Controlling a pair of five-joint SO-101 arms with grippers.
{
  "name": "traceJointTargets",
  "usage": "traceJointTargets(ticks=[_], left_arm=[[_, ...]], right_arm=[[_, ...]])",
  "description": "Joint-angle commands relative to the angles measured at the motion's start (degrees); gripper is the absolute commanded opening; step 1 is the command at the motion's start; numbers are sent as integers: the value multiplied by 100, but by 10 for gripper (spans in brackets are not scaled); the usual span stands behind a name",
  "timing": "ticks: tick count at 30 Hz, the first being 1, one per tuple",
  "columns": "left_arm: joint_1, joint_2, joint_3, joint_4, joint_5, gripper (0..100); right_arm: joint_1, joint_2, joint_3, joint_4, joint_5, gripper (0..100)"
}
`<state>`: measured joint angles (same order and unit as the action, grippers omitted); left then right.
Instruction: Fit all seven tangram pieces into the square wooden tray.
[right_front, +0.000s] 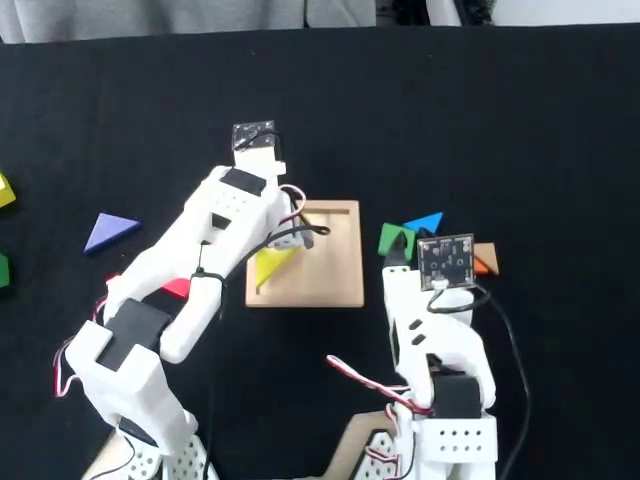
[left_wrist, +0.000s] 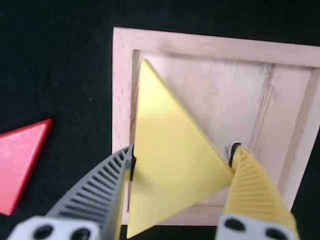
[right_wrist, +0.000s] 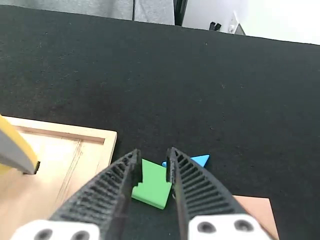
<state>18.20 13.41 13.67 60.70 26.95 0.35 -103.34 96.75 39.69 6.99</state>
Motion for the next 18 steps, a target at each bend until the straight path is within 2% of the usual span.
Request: traceJointTargets(ticks=[1, 8, 18], left_arm=[[22, -264, -22, -70, 26, 137], [22, -264, -22, -70, 62, 281], [13, -264, -22, -70, 62, 289]], right_arm=[[97, -514, -22, -149, 9, 96], [97, -514, -22, -149, 18, 96], [97, -514, -22, -149, 18, 96]])
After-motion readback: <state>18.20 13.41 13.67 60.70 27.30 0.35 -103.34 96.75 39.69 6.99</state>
